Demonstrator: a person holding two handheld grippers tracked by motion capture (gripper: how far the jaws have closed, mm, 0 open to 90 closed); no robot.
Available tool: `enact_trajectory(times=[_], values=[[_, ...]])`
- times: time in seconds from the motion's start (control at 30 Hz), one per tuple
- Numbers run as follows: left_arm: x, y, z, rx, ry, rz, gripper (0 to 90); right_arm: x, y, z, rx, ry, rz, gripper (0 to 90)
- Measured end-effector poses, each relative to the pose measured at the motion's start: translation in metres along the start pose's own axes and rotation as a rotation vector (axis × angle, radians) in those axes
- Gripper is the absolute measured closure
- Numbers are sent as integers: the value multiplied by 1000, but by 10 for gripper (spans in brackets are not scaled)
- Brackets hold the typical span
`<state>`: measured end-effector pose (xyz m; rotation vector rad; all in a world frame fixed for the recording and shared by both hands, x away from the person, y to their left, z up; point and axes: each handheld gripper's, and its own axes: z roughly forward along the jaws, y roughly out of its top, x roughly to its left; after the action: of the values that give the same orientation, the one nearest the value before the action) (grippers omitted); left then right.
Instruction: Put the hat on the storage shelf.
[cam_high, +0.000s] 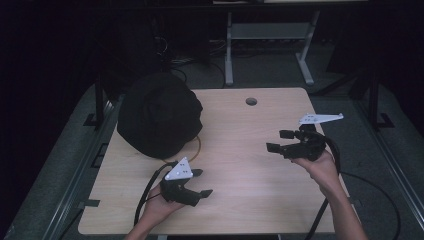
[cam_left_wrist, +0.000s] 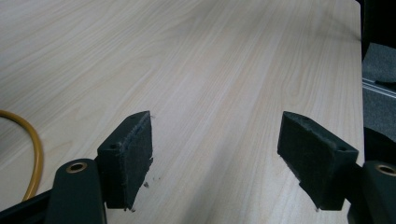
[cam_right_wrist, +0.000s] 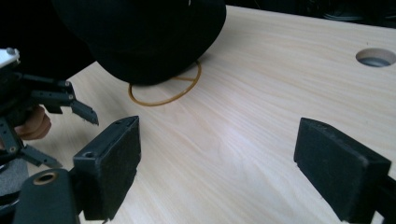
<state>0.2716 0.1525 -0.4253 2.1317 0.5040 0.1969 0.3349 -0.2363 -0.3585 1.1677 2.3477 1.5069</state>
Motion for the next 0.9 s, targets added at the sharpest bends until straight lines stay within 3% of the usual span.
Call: enact_trajectory(times=[0.47,0.9], values=[[1,-1,-1,5,-5,-9,260,-2,-26,-10,3,-10,22,144],[2,-1,-2,0,-5,-9,256,-2,-61,-18,15,-18,58,144]])
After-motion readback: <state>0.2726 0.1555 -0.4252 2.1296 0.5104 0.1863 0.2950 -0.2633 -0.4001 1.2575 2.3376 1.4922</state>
